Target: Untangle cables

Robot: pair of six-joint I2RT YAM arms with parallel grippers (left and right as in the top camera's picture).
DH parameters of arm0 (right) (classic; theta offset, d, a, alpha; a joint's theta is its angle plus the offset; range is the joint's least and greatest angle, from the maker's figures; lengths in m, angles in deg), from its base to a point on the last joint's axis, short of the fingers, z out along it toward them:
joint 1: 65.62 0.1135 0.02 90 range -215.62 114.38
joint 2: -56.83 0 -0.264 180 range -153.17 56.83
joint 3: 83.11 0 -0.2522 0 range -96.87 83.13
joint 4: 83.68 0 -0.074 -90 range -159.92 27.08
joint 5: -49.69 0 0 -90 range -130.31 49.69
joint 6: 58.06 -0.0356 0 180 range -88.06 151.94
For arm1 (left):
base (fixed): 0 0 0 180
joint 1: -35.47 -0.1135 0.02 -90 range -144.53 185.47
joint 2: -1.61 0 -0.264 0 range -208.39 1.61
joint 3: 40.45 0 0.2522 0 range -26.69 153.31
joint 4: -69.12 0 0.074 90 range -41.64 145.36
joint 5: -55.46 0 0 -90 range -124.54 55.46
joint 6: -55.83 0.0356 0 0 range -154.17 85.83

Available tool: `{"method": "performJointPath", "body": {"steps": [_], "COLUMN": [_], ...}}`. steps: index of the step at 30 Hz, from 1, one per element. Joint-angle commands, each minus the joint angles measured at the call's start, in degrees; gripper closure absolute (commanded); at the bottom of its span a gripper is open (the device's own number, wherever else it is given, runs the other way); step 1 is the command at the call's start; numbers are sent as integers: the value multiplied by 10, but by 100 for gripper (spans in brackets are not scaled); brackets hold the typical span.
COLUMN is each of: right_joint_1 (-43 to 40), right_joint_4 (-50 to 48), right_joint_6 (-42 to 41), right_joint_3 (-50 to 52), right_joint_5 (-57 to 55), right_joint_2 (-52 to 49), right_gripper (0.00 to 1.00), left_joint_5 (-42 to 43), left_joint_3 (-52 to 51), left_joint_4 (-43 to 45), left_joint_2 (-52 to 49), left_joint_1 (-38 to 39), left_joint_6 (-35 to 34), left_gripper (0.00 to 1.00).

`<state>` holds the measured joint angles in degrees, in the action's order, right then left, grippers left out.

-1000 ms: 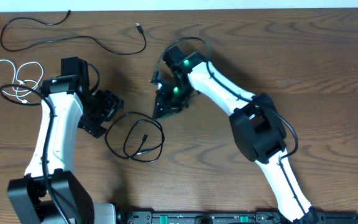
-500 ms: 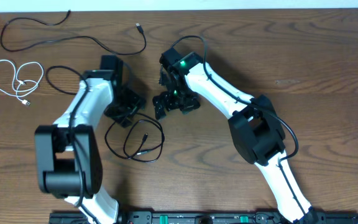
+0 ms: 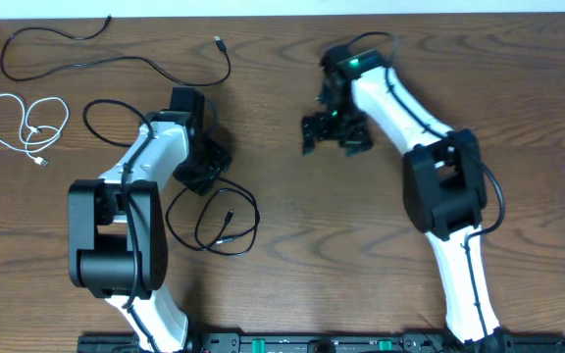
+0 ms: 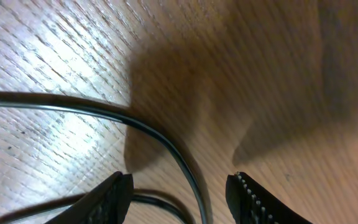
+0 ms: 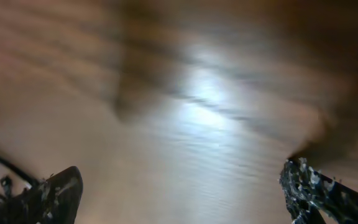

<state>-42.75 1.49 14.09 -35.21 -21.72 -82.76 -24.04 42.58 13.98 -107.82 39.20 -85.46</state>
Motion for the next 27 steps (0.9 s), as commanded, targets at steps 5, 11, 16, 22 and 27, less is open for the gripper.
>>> {"method": "performJointPath", "body": {"steps": [5,11,16,22,27], "right_joint_1": [-4,5,5,5,5], "right_joint_4": [2,2,1,-1,-1], "right_joint_6": [-5,-5,-3,-3,-3], "right_joint_3": [3,3,3,3,3], "right_joint_5": [-16,-26,-26,-26,-26], "right_joint_2": [-4,-4,-4,-4,-4], "right_gripper": [1,1,1,1,1], "left_joint_5": [-84,-85,-85,-63,93], "left_joint_3": [-6,-6,-6,-6,-2], "left_joint_4": [3,12,12,12,42], "left_joint_2": [-28,-50,-74,-74,-18], "left_joint_1": [36,38,38,38,35], "left_joint_6": [-44,-43,-43,-24,109], "left_gripper": [47,65,92,93,93]}}
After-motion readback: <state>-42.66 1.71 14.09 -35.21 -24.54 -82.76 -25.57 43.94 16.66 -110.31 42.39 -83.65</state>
